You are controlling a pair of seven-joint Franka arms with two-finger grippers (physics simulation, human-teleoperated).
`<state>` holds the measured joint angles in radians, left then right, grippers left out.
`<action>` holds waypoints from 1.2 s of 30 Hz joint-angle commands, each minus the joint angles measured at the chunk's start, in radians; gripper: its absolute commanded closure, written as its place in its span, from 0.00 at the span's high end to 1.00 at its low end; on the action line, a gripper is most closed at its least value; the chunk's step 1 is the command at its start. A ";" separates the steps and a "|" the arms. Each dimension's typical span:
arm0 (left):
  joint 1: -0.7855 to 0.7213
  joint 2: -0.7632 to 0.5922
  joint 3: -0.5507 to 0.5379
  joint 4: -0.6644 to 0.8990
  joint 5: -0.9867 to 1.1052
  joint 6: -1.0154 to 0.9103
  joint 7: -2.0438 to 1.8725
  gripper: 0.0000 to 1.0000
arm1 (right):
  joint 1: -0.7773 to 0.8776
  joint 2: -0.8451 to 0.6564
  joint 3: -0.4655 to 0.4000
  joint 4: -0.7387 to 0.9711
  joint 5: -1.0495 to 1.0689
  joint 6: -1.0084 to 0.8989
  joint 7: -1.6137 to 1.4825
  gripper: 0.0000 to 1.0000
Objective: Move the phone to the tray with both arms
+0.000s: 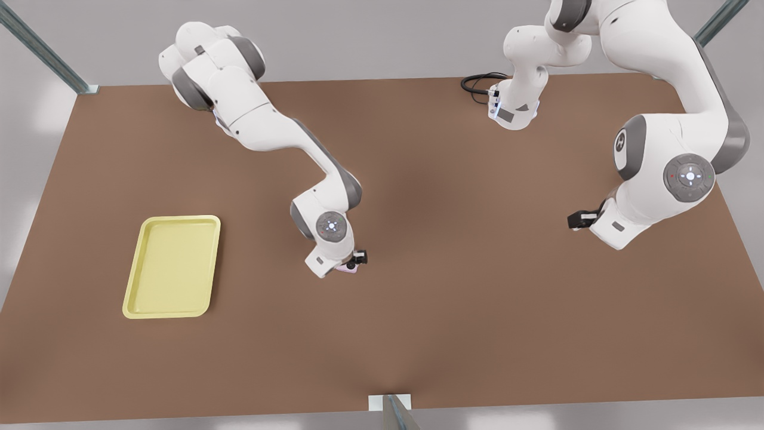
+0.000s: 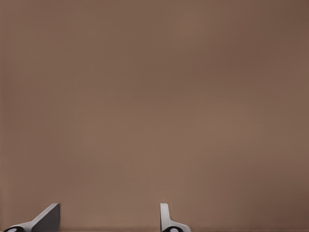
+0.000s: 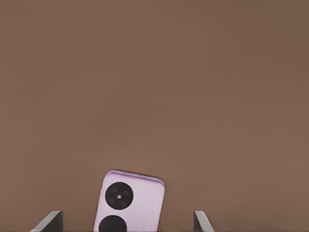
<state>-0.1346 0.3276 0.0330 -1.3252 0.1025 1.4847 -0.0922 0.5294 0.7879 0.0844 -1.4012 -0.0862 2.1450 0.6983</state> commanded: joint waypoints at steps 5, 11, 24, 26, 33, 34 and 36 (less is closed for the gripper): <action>0.000 0.011 0.001 0.000 0.000 0.002 0.095 1.00 | 0.003 0.010 0.006 -0.058 -0.083 0.174 0.533 1.00; 0.000 0.013 0.001 0.000 0.000 0.003 0.095 1.00 | 0.000 0.027 0.006 -0.078 -0.020 0.234 0.559 1.00; -0.002 0.028 0.001 0.001 0.003 -0.001 0.080 1.00 | 0.001 0.028 0.018 -0.102 -0.037 0.219 0.463 1.00; -0.002 0.030 0.002 0.001 0.003 0.002 0.072 1.00 | 0.000 0.013 0.038 -0.122 -0.037 0.219 0.440 1.00; -0.003 0.031 0.001 0.001 0.003 0.002 0.054 1.00 | -0.015 -0.036 0.052 -0.213 -0.037 0.217 0.260 1.00; -0.003 0.031 0.001 0.001 0.003 0.002 0.054 1.00 | -0.017 -0.033 0.052 -0.211 -0.035 0.219 0.254 1.00; -0.003 0.031 0.001 0.001 0.003 0.003 0.054 1.00 | -0.017 -0.022 0.052 -0.205 -0.033 0.228 0.257 1.00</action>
<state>-0.1381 0.3604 0.0337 -1.3247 0.1052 1.4866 -0.0304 0.5126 0.7646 0.1364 -1.6066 -0.1214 2.3673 1.0484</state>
